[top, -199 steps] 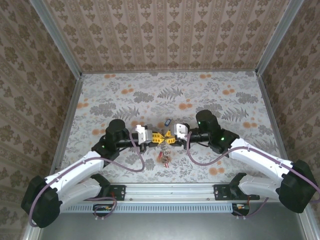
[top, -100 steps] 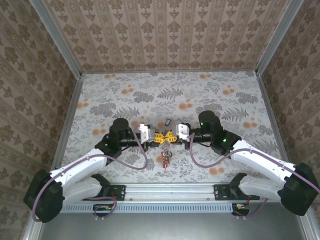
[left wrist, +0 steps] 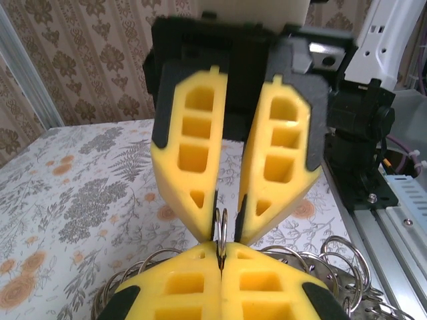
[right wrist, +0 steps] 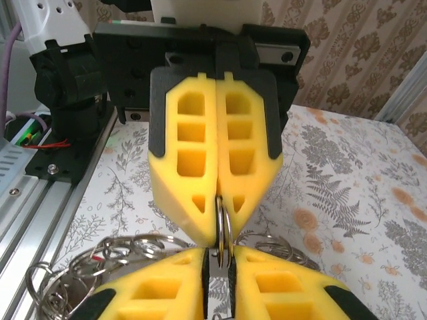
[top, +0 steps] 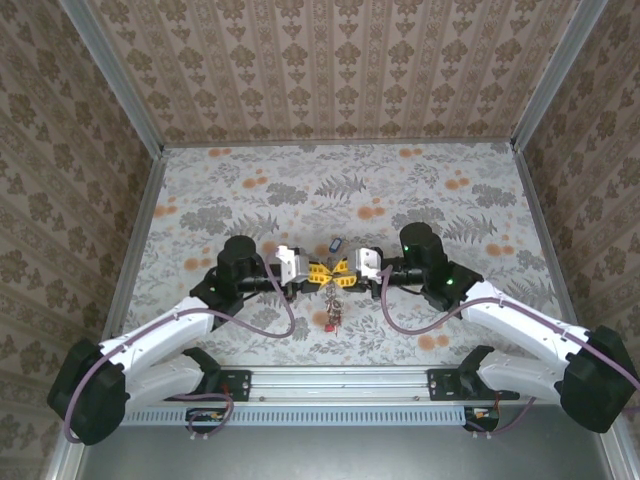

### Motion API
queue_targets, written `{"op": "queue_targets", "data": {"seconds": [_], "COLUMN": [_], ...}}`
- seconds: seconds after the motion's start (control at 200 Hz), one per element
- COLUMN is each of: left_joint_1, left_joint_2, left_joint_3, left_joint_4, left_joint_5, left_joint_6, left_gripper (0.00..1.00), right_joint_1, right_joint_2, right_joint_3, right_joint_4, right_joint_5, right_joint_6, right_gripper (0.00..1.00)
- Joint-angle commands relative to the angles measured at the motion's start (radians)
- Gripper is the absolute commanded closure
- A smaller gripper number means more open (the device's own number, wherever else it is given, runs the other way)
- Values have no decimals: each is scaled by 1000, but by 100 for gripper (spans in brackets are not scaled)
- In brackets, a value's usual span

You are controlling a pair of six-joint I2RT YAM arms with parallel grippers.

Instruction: Put the keys on the keyring

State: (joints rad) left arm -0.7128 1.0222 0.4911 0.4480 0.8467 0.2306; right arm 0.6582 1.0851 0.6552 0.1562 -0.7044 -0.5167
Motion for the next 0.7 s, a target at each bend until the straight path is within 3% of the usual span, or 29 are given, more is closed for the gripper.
{"op": "queue_targets", "data": {"seconds": [0.0, 0.205, 0.48, 0.63, 0.7], "left_joint_1": [-2, -1, -5, -5, -6], "left_joint_2": [1, 14, 23, 22, 24], "left_joint_3": [20, 23, 19, 18, 17], "left_joint_4": [133, 132, 141, 130, 126], "left_joint_5": [48, 63, 56, 55, 53], "left_joint_6": [-38, -38, -43, -35, -31], "left_gripper": [100, 100, 100, 100, 100], "right_joint_1": [-1, -2, -1, -2, -2], "right_joint_2": [-17, -13, -37, -50, -54], "right_joint_3": [-21, -6, -11, -13, -15], "right_joint_4": [47, 65, 71, 67, 65], "right_joint_5": [-59, -69, -62, -51, -47], "right_joint_6": [37, 38, 47, 43, 41], "right_gripper": [83, 89, 79, 83, 92]}}
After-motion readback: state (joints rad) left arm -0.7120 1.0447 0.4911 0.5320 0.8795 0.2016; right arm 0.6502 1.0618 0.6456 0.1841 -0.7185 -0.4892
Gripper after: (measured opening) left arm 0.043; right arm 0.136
